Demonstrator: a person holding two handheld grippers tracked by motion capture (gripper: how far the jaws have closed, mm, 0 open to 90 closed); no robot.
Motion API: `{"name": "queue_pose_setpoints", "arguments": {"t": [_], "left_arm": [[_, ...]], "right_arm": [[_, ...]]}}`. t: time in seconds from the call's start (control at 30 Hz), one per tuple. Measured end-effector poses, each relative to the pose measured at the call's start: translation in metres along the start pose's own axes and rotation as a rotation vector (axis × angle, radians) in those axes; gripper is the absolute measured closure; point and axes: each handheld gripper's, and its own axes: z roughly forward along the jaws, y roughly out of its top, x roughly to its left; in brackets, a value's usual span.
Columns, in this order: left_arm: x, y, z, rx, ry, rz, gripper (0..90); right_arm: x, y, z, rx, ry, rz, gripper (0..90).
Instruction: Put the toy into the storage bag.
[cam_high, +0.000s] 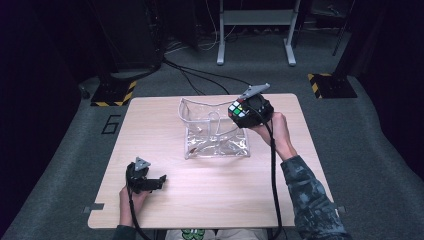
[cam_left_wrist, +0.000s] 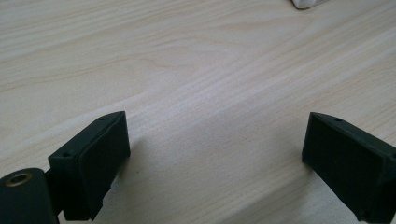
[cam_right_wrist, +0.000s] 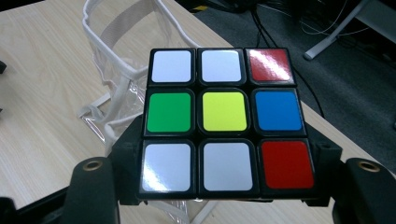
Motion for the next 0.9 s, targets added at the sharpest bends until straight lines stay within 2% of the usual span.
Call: {"name": "queue_pose_setpoints", "arguments": {"t": [0.13, 0.33, 0.6, 0.77, 0.8, 0.9], "left_arm": [[0.000, 0.000, 0.000, 0.000, 0.000, 0.000, 7.2], [0.000, 0.000, 0.000, 0.000, 0.000, 0.000, 7.2], [0.000, 0.000, 0.000, 0.000, -0.001, 0.000, 7.2], [0.000, 0.000, 0.000, 0.000, -0.001, 0.001, 7.2], [0.000, 0.000, 0.000, 0.000, -0.001, 0.001, 7.2], [0.000, 0.000, 0.000, 0.000, -0.001, 0.000, 7.2]], "right_arm": [[-0.002, 0.007, 0.010, 0.003, 0.010, -0.009, 33.3], [-0.002, 0.017, 0.025, 0.015, 0.020, 0.005, 33.3], [-0.002, 0.022, 0.042, 0.042, 0.032, 0.009, 33.3], [-0.002, 0.024, 0.049, 0.061, 0.039, -0.009, 33.3], [-0.002, 0.024, 0.050, 0.065, 0.039, 0.002, 33.3], [-0.004, 0.024, 0.055, 0.061, 0.041, -0.005, 33.3]]}}
